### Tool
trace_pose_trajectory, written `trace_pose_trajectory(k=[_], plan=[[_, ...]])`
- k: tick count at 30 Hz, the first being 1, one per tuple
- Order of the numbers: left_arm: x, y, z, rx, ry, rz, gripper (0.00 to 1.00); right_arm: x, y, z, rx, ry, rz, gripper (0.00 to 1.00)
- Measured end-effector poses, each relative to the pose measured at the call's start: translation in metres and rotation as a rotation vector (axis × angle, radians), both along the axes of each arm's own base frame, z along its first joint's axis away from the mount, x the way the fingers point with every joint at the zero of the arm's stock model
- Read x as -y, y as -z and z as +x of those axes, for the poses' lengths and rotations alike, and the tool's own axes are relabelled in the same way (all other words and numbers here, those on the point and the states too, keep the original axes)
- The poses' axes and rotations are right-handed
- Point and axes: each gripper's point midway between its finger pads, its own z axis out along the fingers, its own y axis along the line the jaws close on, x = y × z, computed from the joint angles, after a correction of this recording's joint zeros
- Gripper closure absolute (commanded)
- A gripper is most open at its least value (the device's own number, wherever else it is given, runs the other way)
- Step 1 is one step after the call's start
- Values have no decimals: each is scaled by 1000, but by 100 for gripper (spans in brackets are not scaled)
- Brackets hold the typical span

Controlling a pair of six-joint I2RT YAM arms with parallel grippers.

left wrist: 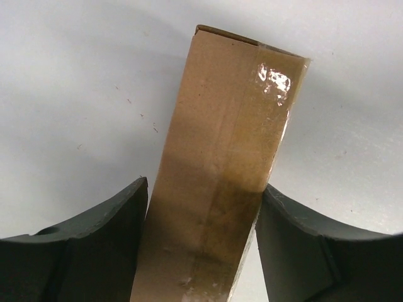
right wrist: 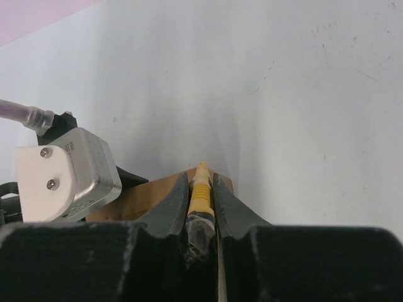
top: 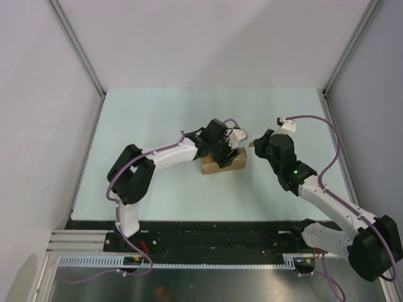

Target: Unpack the express box

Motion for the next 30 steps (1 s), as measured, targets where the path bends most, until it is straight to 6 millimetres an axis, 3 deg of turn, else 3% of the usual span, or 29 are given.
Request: trace_pose_trajectory(k=[13, 30], plan=[[0, 0, 1, 2, -2, 0, 34, -14, 12, 8, -13, -54, -13, 100], [-1, 2, 1, 25, 9, -5, 38, -17, 26, 11, -37, -83, -65, 100]])
